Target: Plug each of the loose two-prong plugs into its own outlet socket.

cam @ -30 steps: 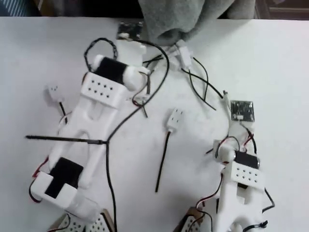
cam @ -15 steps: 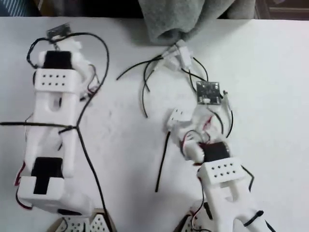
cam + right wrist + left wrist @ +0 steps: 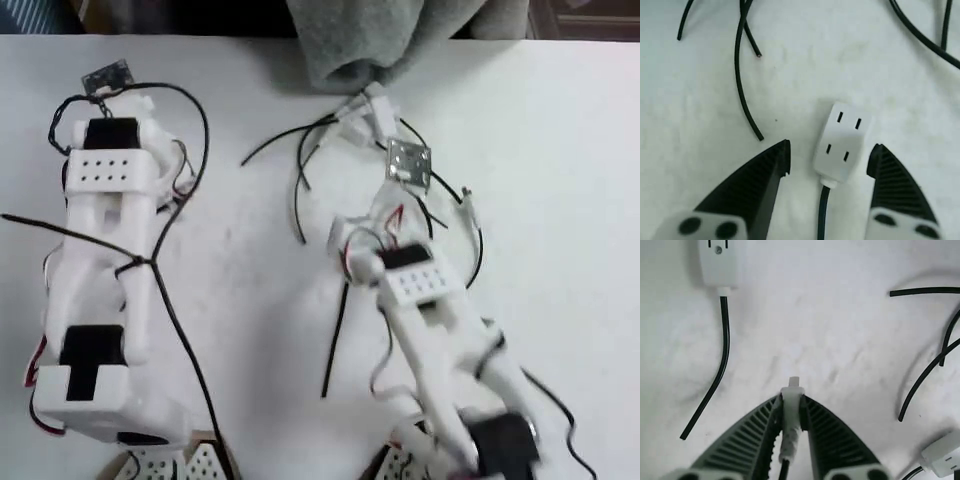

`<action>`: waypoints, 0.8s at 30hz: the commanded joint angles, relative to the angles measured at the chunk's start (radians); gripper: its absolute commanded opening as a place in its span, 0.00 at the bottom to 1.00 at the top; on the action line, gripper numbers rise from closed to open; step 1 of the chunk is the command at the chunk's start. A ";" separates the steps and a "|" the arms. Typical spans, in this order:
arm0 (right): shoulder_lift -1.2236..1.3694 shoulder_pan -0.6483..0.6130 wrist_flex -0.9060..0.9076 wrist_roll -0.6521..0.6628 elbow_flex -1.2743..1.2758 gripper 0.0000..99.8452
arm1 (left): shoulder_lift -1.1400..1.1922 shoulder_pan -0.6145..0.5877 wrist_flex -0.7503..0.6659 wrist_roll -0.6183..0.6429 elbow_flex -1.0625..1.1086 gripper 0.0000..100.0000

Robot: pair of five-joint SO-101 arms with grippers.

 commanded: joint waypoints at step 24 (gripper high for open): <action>0.757 -0.065 0.542 0.388 -0.875 0.03 | -0.002 -0.024 -0.026 0.009 -0.003 0.02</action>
